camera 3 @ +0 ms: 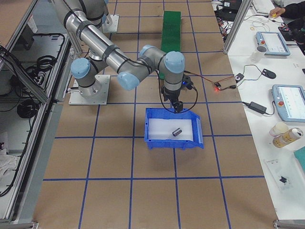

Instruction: Move capacitor from left to right

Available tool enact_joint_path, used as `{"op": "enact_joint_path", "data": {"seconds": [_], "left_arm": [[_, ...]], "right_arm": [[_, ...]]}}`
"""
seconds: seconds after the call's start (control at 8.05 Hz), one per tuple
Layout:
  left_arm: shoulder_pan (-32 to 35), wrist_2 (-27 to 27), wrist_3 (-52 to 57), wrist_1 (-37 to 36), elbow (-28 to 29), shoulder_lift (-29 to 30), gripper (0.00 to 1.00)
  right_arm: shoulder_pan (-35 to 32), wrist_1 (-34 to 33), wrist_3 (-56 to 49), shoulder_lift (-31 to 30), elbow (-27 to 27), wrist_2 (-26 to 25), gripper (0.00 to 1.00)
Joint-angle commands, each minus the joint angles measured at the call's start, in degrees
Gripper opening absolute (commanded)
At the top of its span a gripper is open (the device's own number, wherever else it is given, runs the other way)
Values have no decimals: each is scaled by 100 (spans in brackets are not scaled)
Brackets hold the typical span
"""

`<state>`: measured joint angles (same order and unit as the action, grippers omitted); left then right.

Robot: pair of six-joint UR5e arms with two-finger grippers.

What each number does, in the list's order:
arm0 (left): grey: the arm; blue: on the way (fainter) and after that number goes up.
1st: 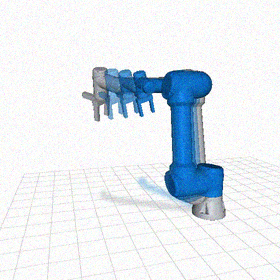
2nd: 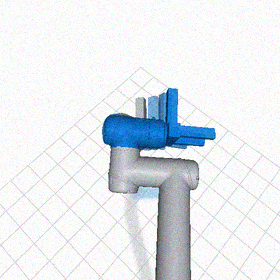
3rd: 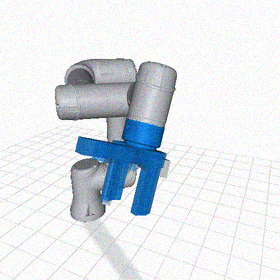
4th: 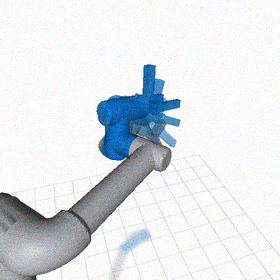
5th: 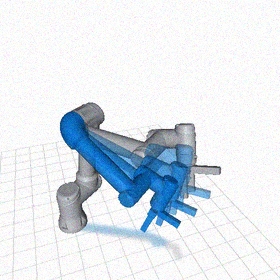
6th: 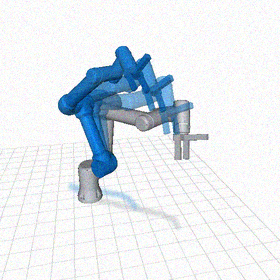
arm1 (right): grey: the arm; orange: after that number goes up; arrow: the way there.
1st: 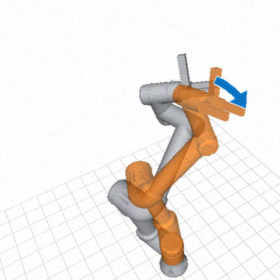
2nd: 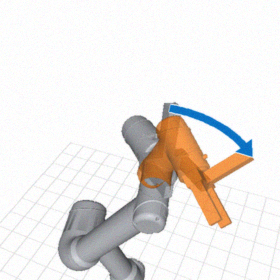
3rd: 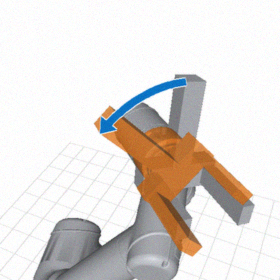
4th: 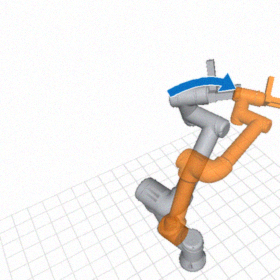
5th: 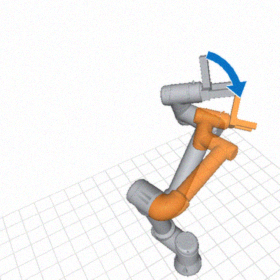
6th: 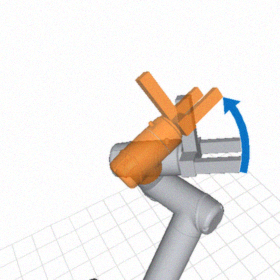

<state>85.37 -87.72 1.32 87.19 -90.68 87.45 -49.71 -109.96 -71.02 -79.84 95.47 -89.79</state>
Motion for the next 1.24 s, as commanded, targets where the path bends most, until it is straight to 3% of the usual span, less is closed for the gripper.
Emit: {"op": "enact_joint_path", "data": {"seconds": [0.0, 0.25, 0.62, 0.75, 1.12], "left_arm": [[-3, 0, 0, 0, 6, 0, 100], [6, 0, 0, 0, 6, 0, 100], [-3, 0, 8, 0, 15, -9, 100], [6, 0, 0, 0, 15, 0, 100], [6, 0, 8, 0, 15, 0, 100]], "right_arm": [[-1053, 1472, 2004, -1022, -159, -4, 100], [-2378, 1845, 3877, -1104, -467, -38, 100], [-4375, 1846, 6523, -1051, -653, -118, 100], [-4711, 1855, 6923, -1042, -653, -135, 100], [-4715, 1776, 6883, -1025, -574, -30, 100]]}}
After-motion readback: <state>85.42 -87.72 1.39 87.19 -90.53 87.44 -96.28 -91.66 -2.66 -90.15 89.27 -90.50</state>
